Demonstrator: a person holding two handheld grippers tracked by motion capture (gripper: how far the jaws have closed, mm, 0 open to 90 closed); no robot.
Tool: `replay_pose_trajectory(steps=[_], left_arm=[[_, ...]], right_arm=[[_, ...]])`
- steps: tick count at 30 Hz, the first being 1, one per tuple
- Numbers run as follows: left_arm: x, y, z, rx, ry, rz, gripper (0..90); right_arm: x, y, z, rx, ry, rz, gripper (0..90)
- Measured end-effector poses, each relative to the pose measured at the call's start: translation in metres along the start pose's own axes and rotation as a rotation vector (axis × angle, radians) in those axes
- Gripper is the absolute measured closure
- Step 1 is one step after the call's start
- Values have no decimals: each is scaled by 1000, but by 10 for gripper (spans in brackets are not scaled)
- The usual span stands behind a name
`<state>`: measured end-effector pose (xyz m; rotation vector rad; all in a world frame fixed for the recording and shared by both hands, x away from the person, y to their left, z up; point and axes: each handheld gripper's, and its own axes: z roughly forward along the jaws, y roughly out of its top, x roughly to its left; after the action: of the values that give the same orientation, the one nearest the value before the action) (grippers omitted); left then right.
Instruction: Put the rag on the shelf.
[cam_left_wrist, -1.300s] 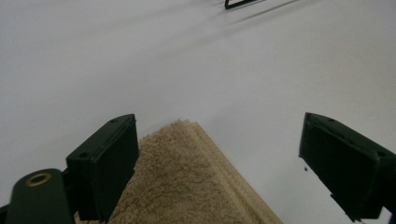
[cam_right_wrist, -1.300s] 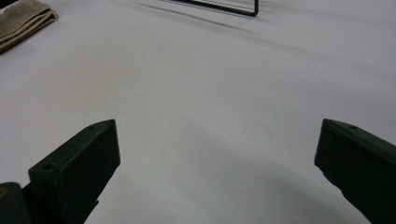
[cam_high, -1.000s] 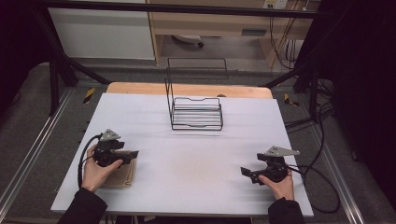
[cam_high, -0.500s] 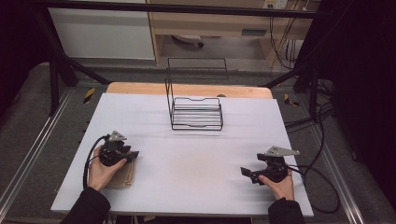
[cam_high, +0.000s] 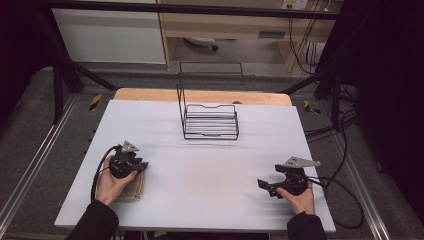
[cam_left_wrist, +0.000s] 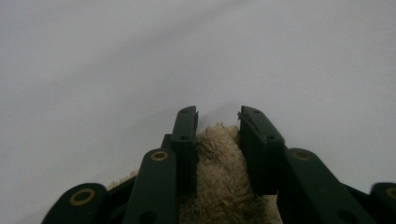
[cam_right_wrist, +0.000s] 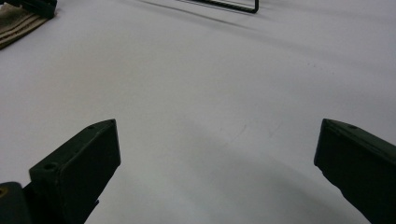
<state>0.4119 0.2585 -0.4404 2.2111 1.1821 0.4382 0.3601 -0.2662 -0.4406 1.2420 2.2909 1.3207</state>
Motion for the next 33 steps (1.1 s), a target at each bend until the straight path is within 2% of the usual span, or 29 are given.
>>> replay_pose_trajectory(steps=[9,13,14,20,25,33], left_arm=[[1,1,0,4,10,-7,809],[5,0,-2,0,-17,-30,822],[8,0,-5,-16,-37,-40,824],[8,0,-15,-65,-76,-61,830],[3,3,-19,-83,-106,-63,834],[-10,9,-21,-103,-152,-39,837]], right_arm=[[0,0,0,2,1,-1,11],[0,0,0,3,2,-5,11],[0,0,0,2,3,-5,11],[0,0,0,1,3,-1,11],[0,0,0,1,2,0,11],[0,0,0,1,4,-2,11]])
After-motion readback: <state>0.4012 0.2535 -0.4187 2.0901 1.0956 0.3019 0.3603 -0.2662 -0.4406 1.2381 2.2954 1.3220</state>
